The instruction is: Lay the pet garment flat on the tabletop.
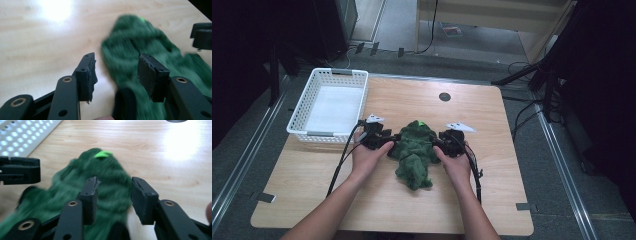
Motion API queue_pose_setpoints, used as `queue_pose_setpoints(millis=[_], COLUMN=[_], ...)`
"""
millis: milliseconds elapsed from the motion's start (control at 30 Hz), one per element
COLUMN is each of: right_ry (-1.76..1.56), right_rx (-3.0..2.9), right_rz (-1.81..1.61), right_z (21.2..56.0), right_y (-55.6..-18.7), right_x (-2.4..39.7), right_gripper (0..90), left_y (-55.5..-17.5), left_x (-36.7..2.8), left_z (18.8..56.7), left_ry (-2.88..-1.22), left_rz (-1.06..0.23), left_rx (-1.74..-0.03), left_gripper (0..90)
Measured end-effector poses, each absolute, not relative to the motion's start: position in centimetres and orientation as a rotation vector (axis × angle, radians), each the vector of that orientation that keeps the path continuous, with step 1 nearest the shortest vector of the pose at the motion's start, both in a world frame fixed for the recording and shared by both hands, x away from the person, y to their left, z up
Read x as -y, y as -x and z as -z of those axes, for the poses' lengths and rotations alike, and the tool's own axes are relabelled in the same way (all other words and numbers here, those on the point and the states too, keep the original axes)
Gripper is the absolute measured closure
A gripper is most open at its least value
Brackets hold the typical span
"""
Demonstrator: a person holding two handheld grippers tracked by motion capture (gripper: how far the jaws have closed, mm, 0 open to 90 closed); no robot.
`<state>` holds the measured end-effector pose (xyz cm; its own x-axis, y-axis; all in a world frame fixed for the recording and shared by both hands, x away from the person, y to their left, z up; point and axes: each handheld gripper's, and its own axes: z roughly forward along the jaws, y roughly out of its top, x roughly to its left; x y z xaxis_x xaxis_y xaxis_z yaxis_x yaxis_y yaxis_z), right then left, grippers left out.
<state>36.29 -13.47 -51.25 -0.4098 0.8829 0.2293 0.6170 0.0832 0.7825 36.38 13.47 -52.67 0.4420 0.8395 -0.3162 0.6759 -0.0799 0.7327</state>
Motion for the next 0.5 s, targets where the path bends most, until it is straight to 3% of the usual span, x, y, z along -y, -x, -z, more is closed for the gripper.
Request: queue_pose_setpoints(millis=[133, 200, 333, 500], right_ry=[-1.526, -1.548, -1.540, -1.552], right_rx=[-2.073, -2.105, -2.124, -2.130], right_rz=[-1.240, -1.210, -1.131, -1.129], right_z=[51.6, 52.2, 53.5, 54.3], right_y=[-34.0, -33.4, -32.4, -32.7], right_x=[14.0, 13.9, 13.3, 13.0], right_gripper=[52.4, 52.3, 71.9, 82.8], left_y=[-34.7, -34.1, -33.6, -33.7], left_x=[-13.6, -13.7, -14.0, -14.0], left_z=[53.7, 54.2, 54.9, 55.1], left_ry=[-1.842, -1.837, -1.823, -1.837], left_rz=[-0.238, -0.236, -0.210, -0.236], left_rx=[-1.291, -1.277, -1.256, -1.244], left_gripper=[49.1, 57.8, 78.1, 84.1])
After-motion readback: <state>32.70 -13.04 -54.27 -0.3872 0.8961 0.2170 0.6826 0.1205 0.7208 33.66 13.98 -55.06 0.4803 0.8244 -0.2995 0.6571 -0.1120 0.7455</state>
